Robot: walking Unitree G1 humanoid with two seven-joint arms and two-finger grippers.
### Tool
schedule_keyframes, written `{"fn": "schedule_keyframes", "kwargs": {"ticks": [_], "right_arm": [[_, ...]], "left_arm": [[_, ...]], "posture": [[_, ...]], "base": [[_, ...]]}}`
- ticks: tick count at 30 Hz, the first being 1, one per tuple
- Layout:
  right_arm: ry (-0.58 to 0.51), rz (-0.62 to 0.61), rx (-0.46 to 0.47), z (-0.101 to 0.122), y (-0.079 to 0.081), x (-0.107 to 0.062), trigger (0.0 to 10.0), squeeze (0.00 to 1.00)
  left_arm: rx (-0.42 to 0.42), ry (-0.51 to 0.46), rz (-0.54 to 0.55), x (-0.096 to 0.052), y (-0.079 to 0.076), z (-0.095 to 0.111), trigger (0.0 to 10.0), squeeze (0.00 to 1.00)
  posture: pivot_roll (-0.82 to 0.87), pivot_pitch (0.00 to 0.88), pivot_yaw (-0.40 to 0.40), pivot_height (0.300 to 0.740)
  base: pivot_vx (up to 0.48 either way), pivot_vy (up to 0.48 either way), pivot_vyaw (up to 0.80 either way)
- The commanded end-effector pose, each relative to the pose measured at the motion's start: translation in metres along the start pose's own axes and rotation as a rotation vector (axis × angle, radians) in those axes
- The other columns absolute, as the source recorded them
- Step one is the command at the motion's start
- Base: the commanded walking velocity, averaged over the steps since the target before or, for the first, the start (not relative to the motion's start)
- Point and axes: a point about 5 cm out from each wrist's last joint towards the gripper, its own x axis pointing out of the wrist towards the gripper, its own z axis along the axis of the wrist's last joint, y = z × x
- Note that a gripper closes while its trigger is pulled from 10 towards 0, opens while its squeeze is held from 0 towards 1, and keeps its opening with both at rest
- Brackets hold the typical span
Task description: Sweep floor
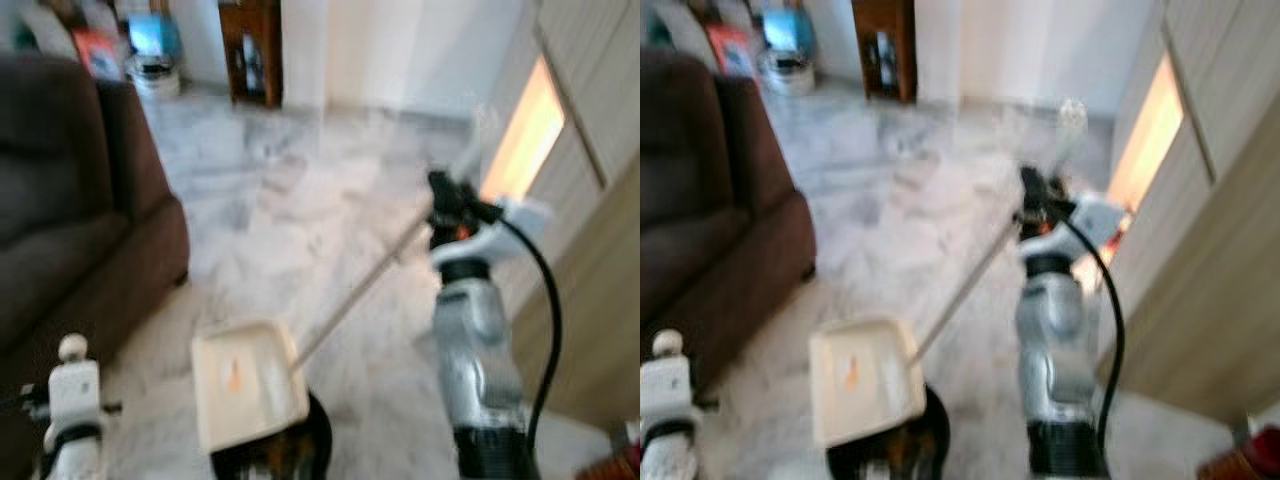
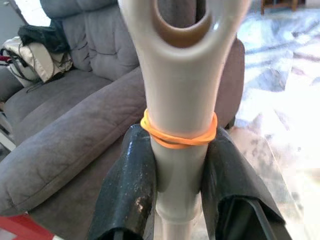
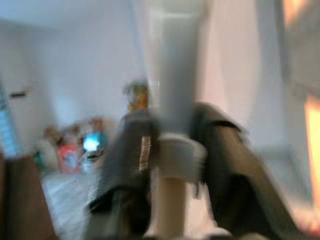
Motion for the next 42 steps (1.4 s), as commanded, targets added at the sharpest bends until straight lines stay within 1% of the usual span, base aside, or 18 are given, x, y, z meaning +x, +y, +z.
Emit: {"fn": "schedule_keyframes", "kwargs": {"ticks": [1,4,8,13,21,24,26,28,29,34,37,42], "right_arm": [[-0.127,0.173,-0.093,0.020,0.034,0.000,10.0,0.00],[-0.132,0.207,-0.098,0.020,0.041,-0.003,10.0,0.00],[-0.126,0.222,-0.090,0.018,0.045,-0.006,10.0,0.00],[-0.128,0.224,-0.104,0.017,0.046,-0.007,10.0,0.00],[-0.140,0.216,-0.091,0.021,0.047,-0.007,10.0,0.00],[-0.160,0.221,-0.061,0.025,0.054,-0.011,10.0,0.00],[-0.185,0.247,-0.032,0.030,0.065,-0.015,10.0,0.00],[-0.189,0.256,-0.026,0.031,0.068,-0.016,10.0,0.00],[-0.198,0.270,0.004,0.033,0.075,-0.019,10.0,0.00],[-0.215,0.300,0.081,0.042,0.092,-0.024,10.0,0.00],[-0.227,0.318,0.097,0.047,0.098,-0.025,10.0,0.00],[-0.240,0.328,0.099,0.051,0.099,-0.026,10.0,0.00]], "left_arm": [[0.018,-0.034,0.008,0.004,0.007,0.006,10.0,0.00],[0.017,-0.035,0.008,0.003,0.007,0.006,10.0,0.00],[0.017,-0.039,0.008,0.003,0.007,0.006,10.0,0.00],[0.016,-0.041,0.009,0.003,0.007,0.006,10.0,0.00],[0.016,-0.042,0.009,0.003,0.007,0.006,10.0,0.00],[0.015,-0.048,0.008,0.004,0.007,0.008,10.0,0.00],[0.016,-0.051,0.008,0.005,0.007,0.009,10.0,0.00],[0.016,-0.052,0.007,0.006,0.007,0.009,10.0,0.00],[0.016,-0.055,0.006,0.007,0.007,0.010,10.0,0.00],[0.018,-0.065,0.004,0.009,0.007,0.013,10.0,0.00],[0.018,-0.070,0.001,0.011,0.006,0.015,10.0,0.00],[0.018,-0.081,-0.014,0.014,0.001,0.018,10.0,0.00]], "posture": [[0.11,0.000,0.008,0.740],[0.11,0.000,0.009,0.740],[0.11,0.000,0.008,0.740],[0.11,0.000,0.008,0.740],[0.11,0.000,0.011,0.740],[0.11,0.000,0.013,0.740],[0.11,0.000,0.017,0.740],[0.11,0.000,0.017,0.740],[0.11,0.000,0.022,0.740],[0.11,0.000,0.025,0.740],[0.11,0.000,0.029,0.740],[0.10,0.000,0.033,0.740]], "base": [[0.000,0.000,0.00],[0.000,0.000,0.00],[0.000,0.000,0.00],[0.000,0.000,0.00],[0.000,0.000,0.00],[0.000,0.000,0.00],[0.000,0.000,0.00],[0.000,0.000,0.00],[0.000,0.000,0.00],[0.000,0.000,0.00],[0.000,0.000,0.00],[0.000,0.000,0.00]]}}
